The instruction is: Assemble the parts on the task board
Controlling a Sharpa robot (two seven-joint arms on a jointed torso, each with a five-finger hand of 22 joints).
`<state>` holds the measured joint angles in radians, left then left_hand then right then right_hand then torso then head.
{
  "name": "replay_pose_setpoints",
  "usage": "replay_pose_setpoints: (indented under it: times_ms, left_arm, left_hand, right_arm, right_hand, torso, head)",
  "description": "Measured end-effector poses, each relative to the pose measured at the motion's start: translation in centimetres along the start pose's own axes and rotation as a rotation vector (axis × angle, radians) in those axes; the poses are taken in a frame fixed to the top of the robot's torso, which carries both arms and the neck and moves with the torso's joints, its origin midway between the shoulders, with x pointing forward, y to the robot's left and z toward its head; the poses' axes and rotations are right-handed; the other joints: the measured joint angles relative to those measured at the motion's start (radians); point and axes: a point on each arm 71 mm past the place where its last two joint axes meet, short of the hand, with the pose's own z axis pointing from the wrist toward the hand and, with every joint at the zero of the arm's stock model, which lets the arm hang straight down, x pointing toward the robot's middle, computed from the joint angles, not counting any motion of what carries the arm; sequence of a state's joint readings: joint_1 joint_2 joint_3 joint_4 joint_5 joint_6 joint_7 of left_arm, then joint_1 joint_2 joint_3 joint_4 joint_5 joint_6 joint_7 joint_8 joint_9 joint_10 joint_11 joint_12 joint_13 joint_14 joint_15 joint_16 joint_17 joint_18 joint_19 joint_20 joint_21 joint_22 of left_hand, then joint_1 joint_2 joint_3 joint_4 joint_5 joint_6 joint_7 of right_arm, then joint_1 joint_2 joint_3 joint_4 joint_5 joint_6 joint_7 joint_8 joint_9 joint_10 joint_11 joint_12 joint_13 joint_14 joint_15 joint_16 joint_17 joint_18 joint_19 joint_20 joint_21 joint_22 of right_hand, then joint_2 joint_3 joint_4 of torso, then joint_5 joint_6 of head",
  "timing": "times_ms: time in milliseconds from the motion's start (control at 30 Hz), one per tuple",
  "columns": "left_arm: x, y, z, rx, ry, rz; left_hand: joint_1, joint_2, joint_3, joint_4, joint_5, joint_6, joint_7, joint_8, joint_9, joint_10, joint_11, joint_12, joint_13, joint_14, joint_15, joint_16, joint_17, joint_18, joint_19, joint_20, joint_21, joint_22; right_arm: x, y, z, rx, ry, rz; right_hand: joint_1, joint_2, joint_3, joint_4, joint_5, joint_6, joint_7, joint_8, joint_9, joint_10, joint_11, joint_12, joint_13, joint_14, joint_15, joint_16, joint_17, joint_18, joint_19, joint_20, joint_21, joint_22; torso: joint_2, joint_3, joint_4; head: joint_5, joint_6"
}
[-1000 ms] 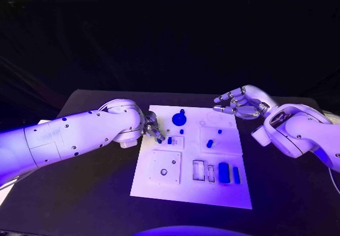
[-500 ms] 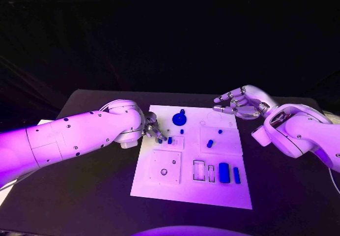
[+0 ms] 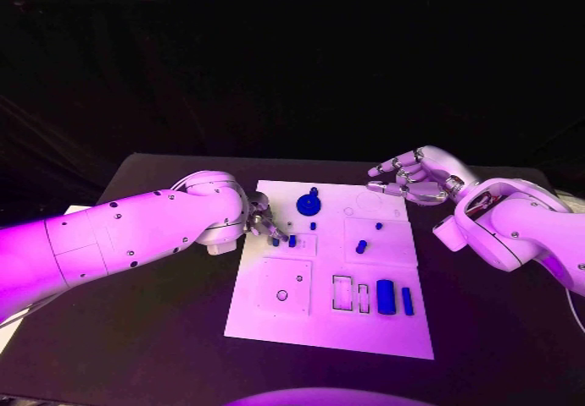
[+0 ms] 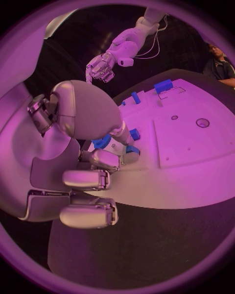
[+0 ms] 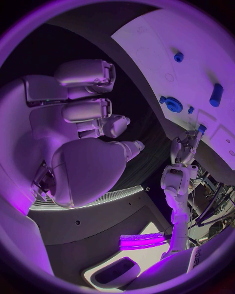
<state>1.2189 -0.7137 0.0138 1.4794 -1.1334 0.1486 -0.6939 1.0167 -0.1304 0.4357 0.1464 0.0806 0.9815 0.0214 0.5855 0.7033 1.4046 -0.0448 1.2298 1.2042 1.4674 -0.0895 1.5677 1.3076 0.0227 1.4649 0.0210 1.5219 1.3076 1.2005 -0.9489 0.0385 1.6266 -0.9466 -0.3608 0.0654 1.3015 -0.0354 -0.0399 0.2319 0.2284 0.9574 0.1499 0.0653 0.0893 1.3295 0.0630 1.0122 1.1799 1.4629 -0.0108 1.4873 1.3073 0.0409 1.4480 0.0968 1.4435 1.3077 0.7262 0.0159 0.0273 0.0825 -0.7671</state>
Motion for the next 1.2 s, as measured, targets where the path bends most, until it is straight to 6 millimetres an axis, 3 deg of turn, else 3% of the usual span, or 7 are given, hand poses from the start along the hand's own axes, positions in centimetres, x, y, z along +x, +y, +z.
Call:
replay_pose_setpoints:
  times_ms: [967, 1200]
  left_arm:
    - [0.6, 1.0, -0.7, 0.004, 0.002, -0.038]
    - [0.2, 1.8, -1.6, 0.013, -0.006, -0.087]
  left_hand:
    - [-0.025, -0.007, -0.177, 0.066, 0.0, 0.007, 0.0, 0.01, 0.019, 0.011, -0.003, 0.01, 0.01, -0.004, -0.004, 0.0, 0.0, 0.0, 0.004, -0.004, 0.023, 0.0]
    - [0.001, 0.01, -0.231, 0.073, 0.0, -0.03, 0.011, 0.008, 0.02, -0.017, 0.009, -0.028, -0.03, -0.004, -0.004, 0.0, 0.0, 0.0, 0.004, -0.004, -0.012, 0.0]
  right_arm:
    - [-0.1, -0.2, 0.0, 0.006, -0.001, 0.0]
    - [-0.1, -0.3, -0.1, 0.01, -0.002, -0.001]
  right_hand:
    - [0.0, 0.0, -0.005, 0.0, 0.0, 0.0, 0.0, 0.0, 0.0, -0.007, 0.0, -0.004, -0.005, 0.0, 0.0, -0.006, 0.001, 0.005, -0.007, 0.0, -0.012, 0.0]
    - [0.004, 0.004, -0.005, 0.0, 0.0, 0.0, 0.0, 0.0, 0.0, -0.007, 0.0, -0.004, -0.005, 0.0, 0.0, -0.006, 0.0, 0.005, -0.007, 0.0, -0.012, 0.0]
  torso:
    - [0.0, -0.0006, -0.0001]
    - [0.0, 0.0001, -0.0003]
  head:
    - [-0.007, 0.002]
    - [-0.01, 0.004]
